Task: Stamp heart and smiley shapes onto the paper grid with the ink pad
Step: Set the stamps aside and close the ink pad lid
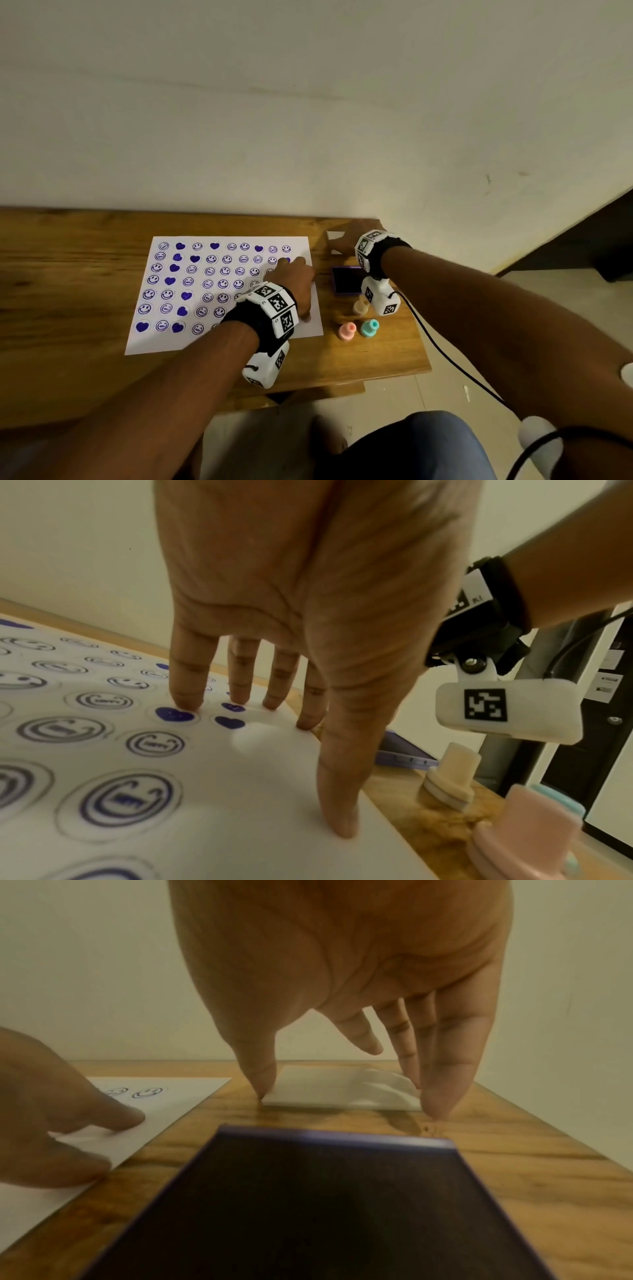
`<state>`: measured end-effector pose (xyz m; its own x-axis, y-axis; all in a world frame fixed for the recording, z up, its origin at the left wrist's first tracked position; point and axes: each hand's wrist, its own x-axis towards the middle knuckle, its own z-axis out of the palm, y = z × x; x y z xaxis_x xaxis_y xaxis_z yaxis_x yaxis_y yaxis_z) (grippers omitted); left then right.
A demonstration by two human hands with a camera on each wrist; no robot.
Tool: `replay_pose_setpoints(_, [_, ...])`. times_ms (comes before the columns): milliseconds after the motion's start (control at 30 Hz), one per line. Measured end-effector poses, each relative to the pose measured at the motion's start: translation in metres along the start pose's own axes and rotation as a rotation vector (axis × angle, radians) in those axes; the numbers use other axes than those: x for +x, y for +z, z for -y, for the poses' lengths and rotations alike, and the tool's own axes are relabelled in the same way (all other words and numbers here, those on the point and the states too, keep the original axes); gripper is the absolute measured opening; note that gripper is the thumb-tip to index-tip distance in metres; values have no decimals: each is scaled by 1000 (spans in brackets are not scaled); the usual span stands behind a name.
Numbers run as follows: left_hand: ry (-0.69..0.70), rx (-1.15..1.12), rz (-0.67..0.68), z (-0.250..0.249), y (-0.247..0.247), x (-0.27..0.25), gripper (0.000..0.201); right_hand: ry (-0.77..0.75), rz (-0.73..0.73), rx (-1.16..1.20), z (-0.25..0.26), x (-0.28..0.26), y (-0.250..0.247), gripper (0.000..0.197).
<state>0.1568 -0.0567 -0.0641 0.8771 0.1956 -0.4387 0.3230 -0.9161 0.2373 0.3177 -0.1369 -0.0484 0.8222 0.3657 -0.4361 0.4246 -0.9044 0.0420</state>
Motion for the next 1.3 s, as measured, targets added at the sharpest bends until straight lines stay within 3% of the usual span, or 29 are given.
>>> replay_pose_setpoints(133, [15, 7, -9, 4, 0, 0, 79, 8, -60, 66, -4, -16, -18, 62])
replay_pose_setpoints(300, [43, 8, -2, 8, 1, 0, 77, -23, -98, -49, -29, -58, -28, 85])
replay_pose_setpoints(467, [42, -109, -2, 5, -8, 0, 78, -27, -98, -3, -62, -84, -4, 82])
replay_pose_setpoints(600, [34, -132, -163, -1, -19, 0, 61, -29, -101, 63, -68, -89, 8, 75])
replay_pose_setpoints(700, [16, -302, -222, -11, -19, 5, 48, -43, -109, 96, -63, -90, 16, 73])
replay_pose_setpoints(900, [-90, -870, -176, -35, -3, 15, 30, -50, -117, 128, -52, -88, 28, 75])
replay_pose_setpoints(1067, [-147, -616, -248, -44, 5, 23, 32, -7, -143, 155, -57, -83, 37, 81])
replay_pose_setpoints(1300, [-223, -731, -189, -40, 20, 35, 28, -5, -155, 167, -52, -81, 45, 81])
